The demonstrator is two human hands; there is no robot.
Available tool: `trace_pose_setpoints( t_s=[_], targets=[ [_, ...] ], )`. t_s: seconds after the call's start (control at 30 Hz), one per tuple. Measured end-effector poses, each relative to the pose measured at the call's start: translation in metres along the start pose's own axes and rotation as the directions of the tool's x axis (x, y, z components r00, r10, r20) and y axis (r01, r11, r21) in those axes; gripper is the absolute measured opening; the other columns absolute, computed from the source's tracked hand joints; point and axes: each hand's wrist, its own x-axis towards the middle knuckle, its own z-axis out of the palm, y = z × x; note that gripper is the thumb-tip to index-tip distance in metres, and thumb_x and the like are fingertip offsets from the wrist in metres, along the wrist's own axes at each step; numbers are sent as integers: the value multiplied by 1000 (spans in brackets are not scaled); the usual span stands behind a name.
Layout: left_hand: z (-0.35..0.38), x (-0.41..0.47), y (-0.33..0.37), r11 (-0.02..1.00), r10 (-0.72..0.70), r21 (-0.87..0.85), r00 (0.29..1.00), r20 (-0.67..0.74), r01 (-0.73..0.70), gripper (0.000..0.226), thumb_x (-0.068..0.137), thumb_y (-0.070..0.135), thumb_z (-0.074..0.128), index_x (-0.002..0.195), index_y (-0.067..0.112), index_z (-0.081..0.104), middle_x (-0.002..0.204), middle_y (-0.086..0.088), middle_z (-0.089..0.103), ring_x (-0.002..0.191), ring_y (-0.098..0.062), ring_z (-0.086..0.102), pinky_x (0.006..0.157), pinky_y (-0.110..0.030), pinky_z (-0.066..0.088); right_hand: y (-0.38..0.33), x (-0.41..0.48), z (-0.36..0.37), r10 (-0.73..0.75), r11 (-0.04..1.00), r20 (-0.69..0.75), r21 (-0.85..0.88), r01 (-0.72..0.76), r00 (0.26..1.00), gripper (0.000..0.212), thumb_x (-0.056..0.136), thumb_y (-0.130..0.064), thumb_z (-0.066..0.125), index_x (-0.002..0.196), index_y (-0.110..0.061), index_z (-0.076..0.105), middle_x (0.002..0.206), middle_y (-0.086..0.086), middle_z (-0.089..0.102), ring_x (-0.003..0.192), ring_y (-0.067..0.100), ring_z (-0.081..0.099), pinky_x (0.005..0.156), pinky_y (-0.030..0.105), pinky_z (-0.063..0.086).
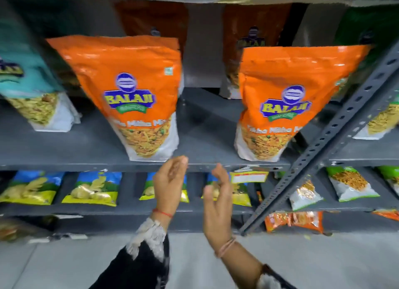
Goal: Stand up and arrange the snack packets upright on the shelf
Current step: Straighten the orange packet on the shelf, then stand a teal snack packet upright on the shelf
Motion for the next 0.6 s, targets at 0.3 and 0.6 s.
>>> trace_pose_setpoints(
  t_s=[0.3, 0.6],
  targets=[
    [-261, 131, 1, 969, 125, 247, 915, -384, -29, 38, 74, 5, 70, 108, 0, 53, 92, -7, 56, 85, -8, 55, 74, -13, 45, -13, 21, 235, -111, 992, 526, 12, 123, 843, 64, 78, -42, 61, 131, -23, 30, 138, -4, 32, 124, 15, 45, 103, 38, 40],
    [-404, 312, -19, 927, -113, 373, 977, 181, 39, 113, 49, 3, 80, 141, 7, 15, 149, -10, 26, 137, -21, 25, 105, -15, 29, 17, 141, 408, 129, 991, 560, -99, -88, 819, 98, 52, -1, 84, 132, -9, 28, 128, -5, 43, 122, 15, 43, 94, 12, 38]
  ],
)
